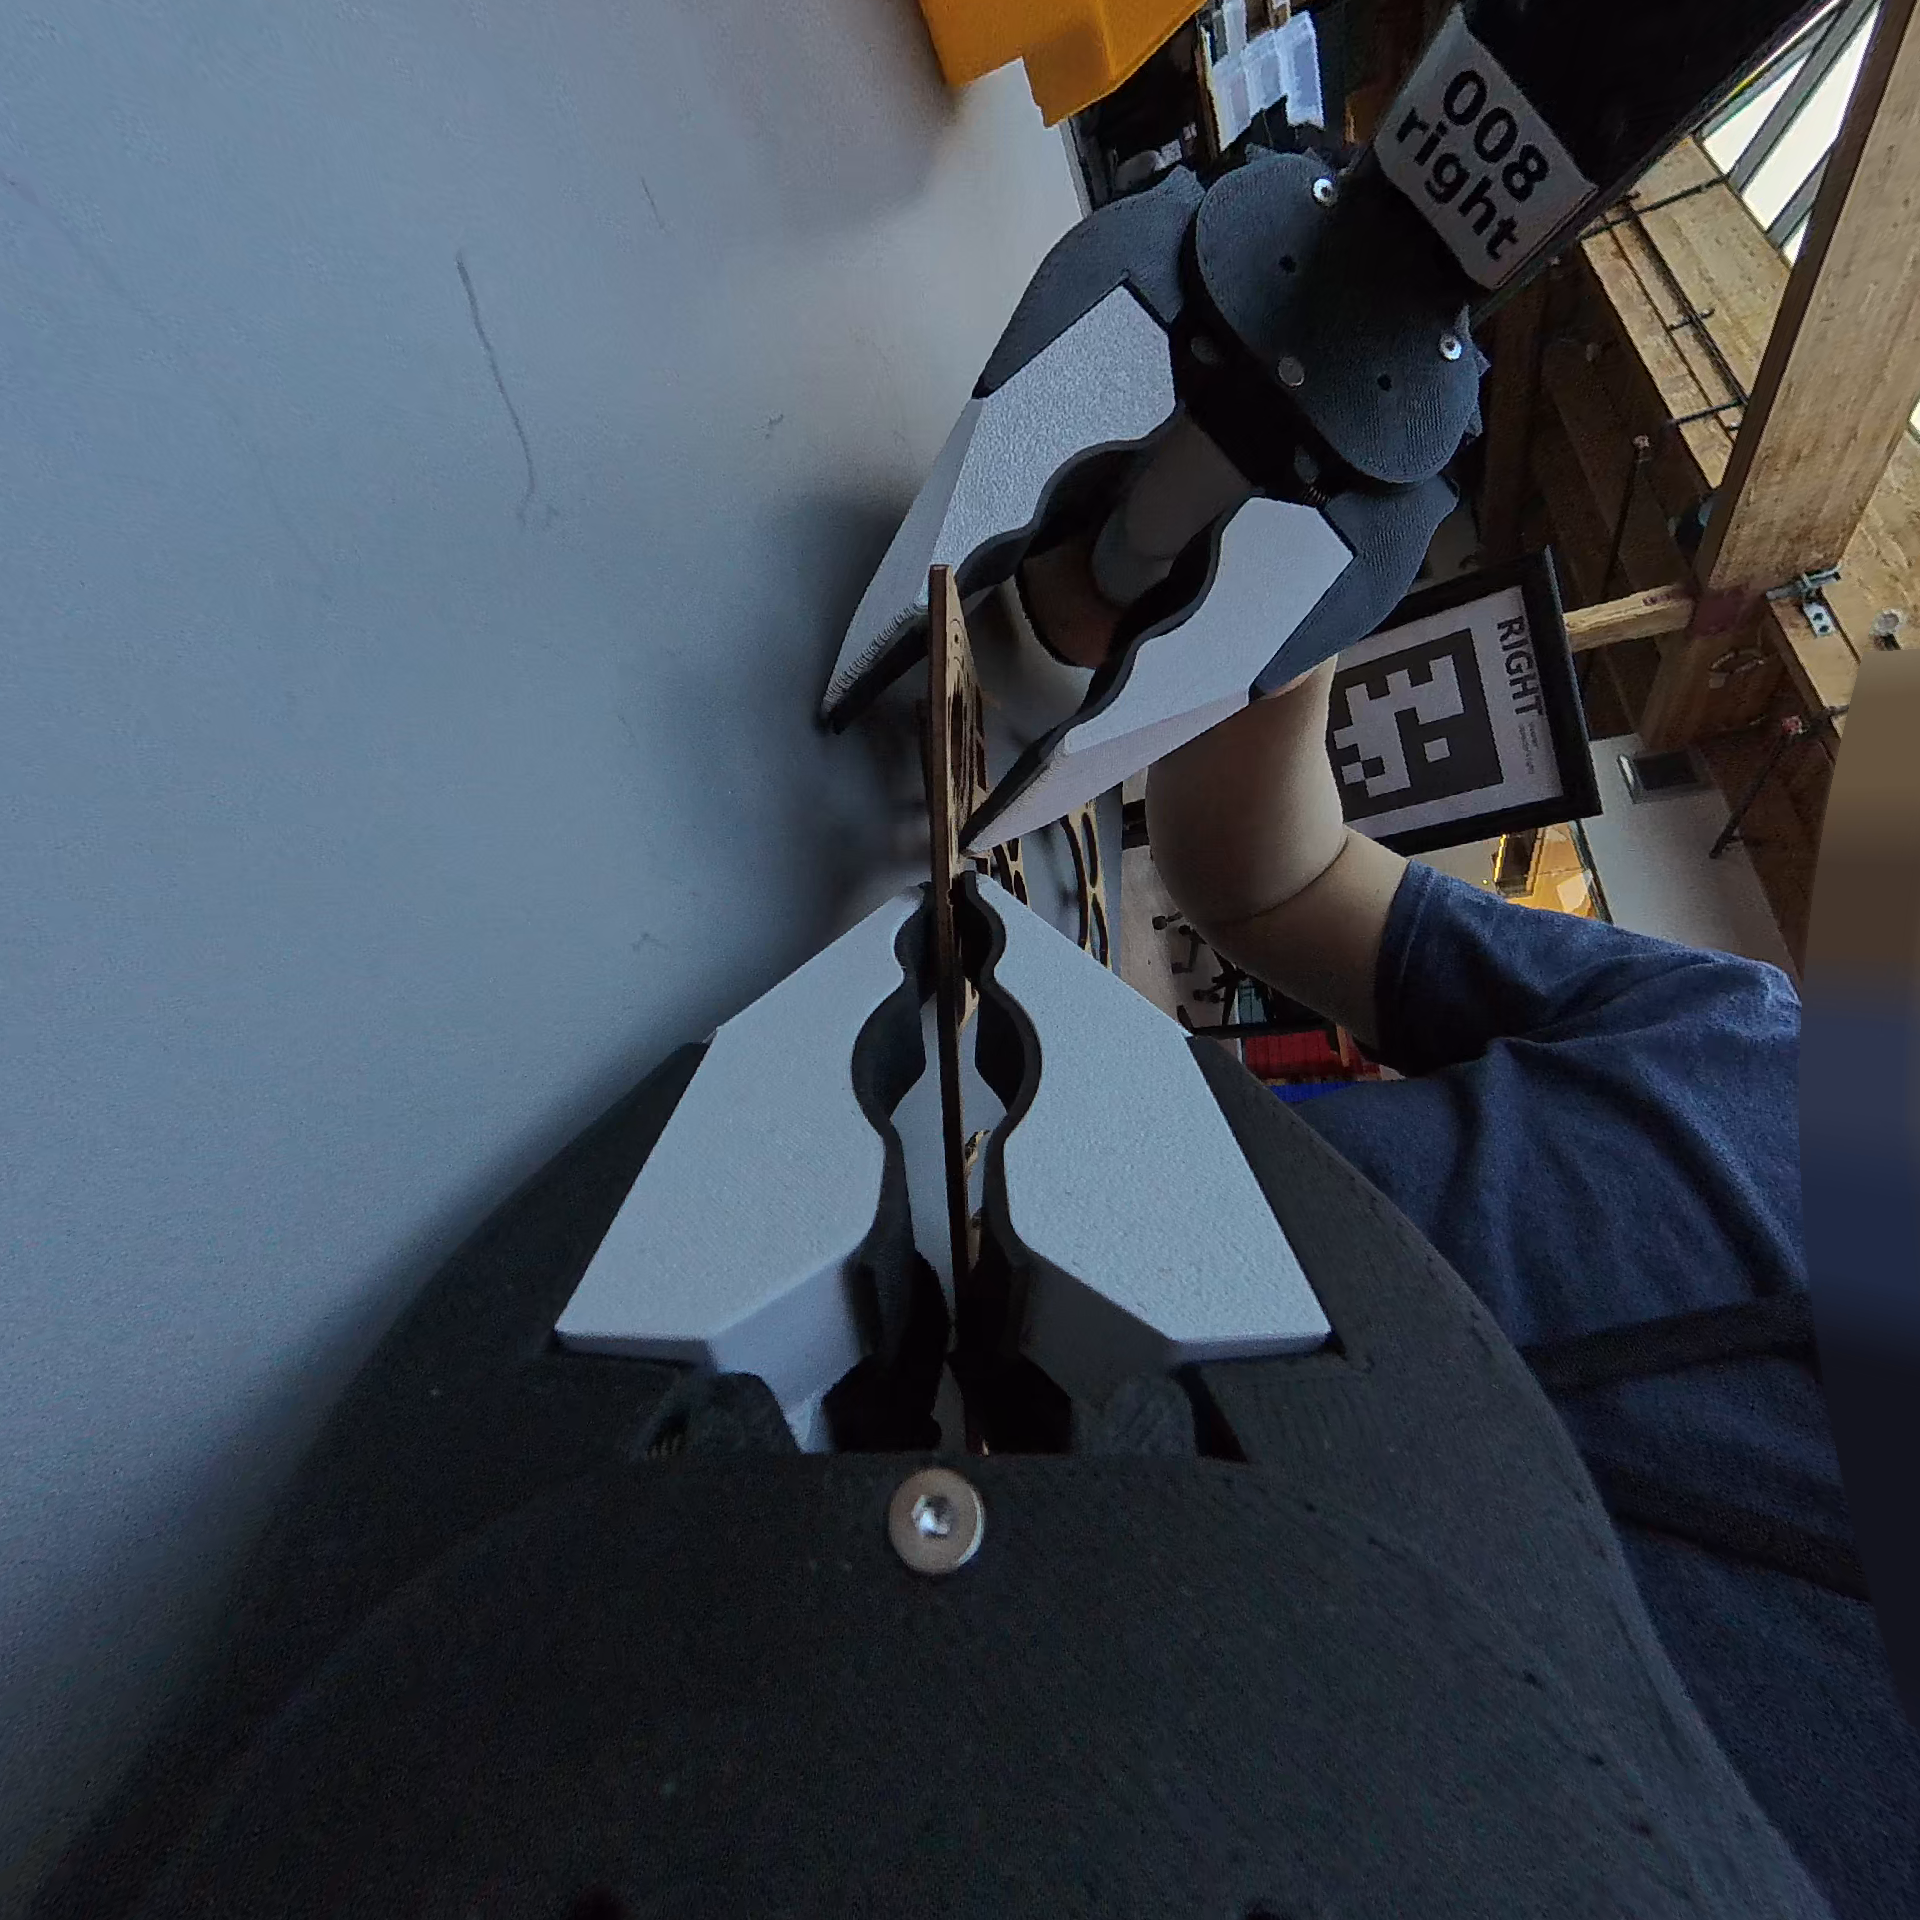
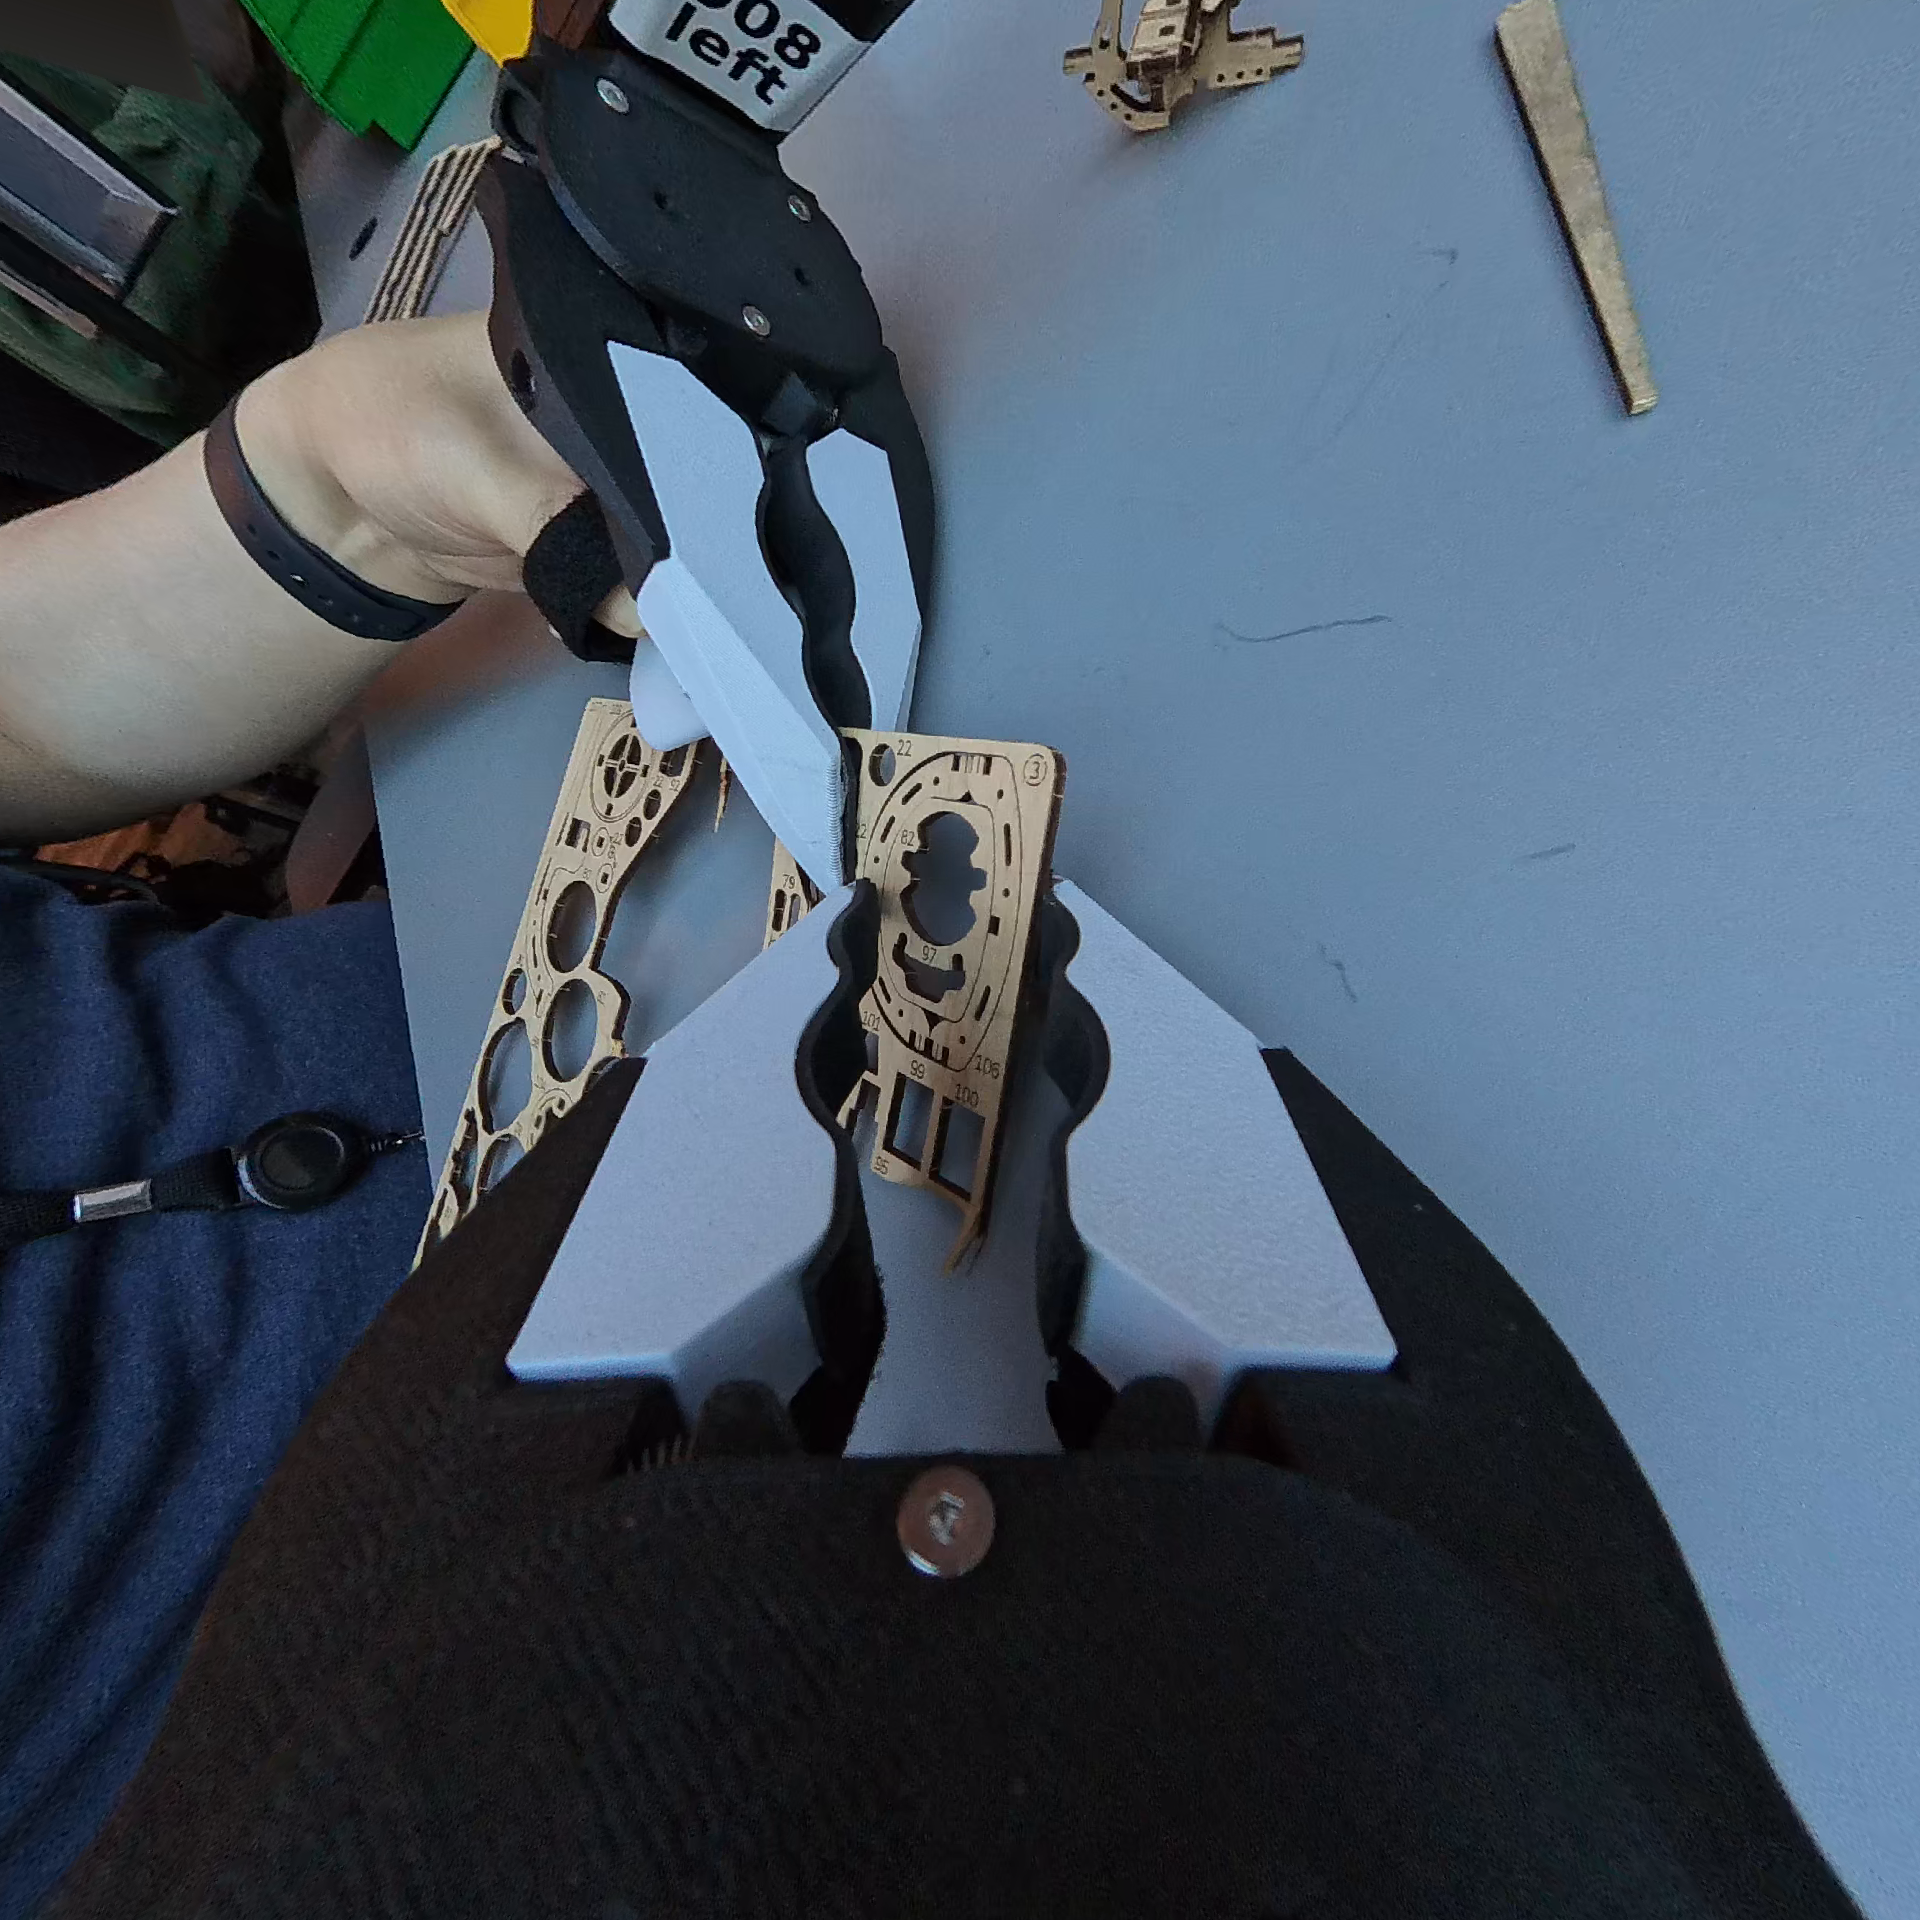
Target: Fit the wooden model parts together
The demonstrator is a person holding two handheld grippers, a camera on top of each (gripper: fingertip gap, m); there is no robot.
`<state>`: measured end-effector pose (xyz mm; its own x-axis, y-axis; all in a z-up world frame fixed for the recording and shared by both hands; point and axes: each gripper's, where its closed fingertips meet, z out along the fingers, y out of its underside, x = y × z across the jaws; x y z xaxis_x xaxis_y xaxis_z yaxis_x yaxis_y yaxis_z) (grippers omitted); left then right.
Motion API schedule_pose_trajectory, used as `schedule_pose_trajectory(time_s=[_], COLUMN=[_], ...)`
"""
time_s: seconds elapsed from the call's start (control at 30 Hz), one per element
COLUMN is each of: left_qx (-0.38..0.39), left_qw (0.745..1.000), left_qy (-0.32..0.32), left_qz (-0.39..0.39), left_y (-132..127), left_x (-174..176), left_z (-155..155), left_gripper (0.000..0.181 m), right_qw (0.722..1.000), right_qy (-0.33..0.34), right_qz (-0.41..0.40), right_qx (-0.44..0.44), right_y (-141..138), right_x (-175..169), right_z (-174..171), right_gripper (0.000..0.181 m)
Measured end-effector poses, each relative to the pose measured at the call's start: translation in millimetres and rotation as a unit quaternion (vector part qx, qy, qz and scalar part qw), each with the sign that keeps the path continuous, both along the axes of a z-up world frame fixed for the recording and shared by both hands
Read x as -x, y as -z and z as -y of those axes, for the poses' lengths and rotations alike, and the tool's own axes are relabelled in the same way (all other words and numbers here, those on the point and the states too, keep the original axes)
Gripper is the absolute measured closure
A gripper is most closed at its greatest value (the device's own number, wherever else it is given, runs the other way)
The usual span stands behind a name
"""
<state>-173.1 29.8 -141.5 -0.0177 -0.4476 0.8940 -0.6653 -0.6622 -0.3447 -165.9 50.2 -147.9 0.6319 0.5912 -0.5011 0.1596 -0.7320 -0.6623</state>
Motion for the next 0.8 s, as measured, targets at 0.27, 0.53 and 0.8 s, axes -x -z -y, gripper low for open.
schedule_pose_trajectory(time_s=[0.27, 0.53, 0.8], left_qx=[0.000, -0.011, -0.021], left_qw=[1.000, 1.000, 1.000], left_qy=[-0.001, -0.006, -0.010], left_qz=[0.004, 0.001, -0.002], left_y=[-0.6, 0.8, 2.3], left_x=[-1.3, -1.0, -1.3], left_z=[-0.3, -0.8, -1.2], left_gripper=[0.180, 0.180, 0.180], right_qw=[1.000, 1.000, 1.000], right_qy=[0.017, 0.019, 0.025], right_qz=[-0.009, 0.005, 0.012], right_qx=[0.009, -0.001, -0.005], right_y=[-0.2, 1.2, 2.1], right_x=[-1.6, -1.5, -1.7], right_z=[-2.9, -3.5, -4.5], right_gripper=[0.151, 0.151, 0.151])
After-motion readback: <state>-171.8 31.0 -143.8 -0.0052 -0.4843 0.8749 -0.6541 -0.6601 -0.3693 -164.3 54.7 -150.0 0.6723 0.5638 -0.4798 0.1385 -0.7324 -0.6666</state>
